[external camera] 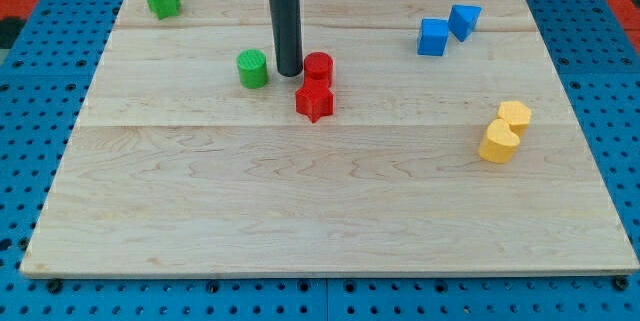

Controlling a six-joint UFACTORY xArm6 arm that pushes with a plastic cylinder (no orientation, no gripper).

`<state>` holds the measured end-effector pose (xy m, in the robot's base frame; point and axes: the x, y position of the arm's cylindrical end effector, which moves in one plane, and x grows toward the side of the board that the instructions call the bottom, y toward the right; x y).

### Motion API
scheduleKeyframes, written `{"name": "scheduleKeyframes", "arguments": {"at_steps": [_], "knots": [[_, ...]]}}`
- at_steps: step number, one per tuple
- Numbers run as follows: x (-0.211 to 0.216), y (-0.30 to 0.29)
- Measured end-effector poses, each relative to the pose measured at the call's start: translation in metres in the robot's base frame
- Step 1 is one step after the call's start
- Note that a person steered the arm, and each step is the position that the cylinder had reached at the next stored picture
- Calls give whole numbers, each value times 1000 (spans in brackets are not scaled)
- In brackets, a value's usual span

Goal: Push the green circle to the top center of the board

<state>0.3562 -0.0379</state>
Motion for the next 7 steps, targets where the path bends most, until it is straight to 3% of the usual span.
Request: {"name": "scheduleKeyframes", "arguments": {"at_steps": [3, 7], "knots": [[28, 60], [16, -15]]}}
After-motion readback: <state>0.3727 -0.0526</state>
